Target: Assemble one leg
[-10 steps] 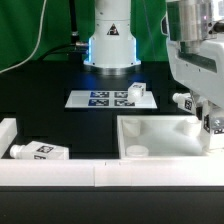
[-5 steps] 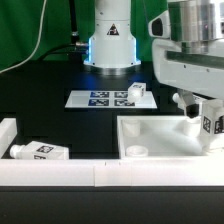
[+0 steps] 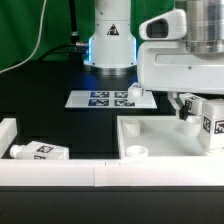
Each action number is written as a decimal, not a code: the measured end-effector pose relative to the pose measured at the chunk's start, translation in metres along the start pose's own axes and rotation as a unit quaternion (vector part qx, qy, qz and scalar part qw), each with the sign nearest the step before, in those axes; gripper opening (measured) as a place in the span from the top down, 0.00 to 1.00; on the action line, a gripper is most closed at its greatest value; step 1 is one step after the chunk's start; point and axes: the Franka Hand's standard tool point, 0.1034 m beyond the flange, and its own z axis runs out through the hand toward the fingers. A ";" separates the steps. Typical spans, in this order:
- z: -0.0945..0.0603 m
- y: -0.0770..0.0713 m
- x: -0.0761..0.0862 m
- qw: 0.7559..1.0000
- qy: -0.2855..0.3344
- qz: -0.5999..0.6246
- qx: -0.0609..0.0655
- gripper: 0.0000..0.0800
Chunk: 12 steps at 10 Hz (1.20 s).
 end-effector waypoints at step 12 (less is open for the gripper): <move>0.003 -0.010 -0.003 0.952 0.008 0.304 0.002 0.64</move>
Offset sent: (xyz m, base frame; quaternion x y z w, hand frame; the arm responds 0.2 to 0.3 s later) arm 0.0000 0.0000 0.0000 0.0000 0.0000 0.0000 1.0000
